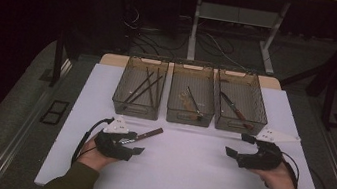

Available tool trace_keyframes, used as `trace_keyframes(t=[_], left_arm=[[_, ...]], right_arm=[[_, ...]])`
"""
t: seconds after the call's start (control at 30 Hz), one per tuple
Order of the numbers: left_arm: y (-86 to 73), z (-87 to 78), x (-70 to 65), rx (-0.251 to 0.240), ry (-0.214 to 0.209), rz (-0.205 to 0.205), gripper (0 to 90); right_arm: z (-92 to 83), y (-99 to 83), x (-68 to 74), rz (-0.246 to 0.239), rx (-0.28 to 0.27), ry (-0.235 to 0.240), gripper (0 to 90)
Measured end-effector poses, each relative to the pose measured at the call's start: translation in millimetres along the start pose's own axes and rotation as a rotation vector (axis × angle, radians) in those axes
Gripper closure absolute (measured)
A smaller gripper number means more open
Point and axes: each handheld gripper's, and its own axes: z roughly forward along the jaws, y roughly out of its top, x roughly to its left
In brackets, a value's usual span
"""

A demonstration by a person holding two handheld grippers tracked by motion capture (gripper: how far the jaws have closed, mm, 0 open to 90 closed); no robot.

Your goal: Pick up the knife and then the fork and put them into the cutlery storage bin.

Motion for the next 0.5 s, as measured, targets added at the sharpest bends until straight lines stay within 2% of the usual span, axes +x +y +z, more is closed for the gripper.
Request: trace_keyframes(t=[0.03, 0.1, 0.17, 0.33, 0.37, 0.5], left_arm=[[0.9, 1.2, 1.6, 0.002, 0.01, -0.007, 43.5], [3.3, 2.7, 6.6, 0.019, 0.017, -0.009, 47.3], [5.3, 3.4, 10.3, 0.026, 0.029, -0.021, 49.7], [8.4, 7.2, 20.1, 0.039, 0.026, -0.028, 56.2], [8.9, 8.8, 22.1, 0.049, 0.026, -0.03, 57.4], [9.4, 15.8, 29.6, 0.073, 0.012, -0.035, 60.8]], right_arm=[[-0.2, -3.7, 2.6, -0.006, -0.01, 0.002, 17.8], [-0.9, -10.7, 8.2, 0.018, -0.016, 0.028, 17.7], [-0.6, -17.3, 13.4, 0.013, -0.009, 0.039, 17.7], [0.1, -32.1, 20.5, -0.007, 0.013, 0.017, 17.5], [0.1, -35.4, 21.1, -0.011, 0.019, 0.02, 14.6], [-2.3, -44.4, 22.2, -0.006, 0.032, 0.015, 14.1]])
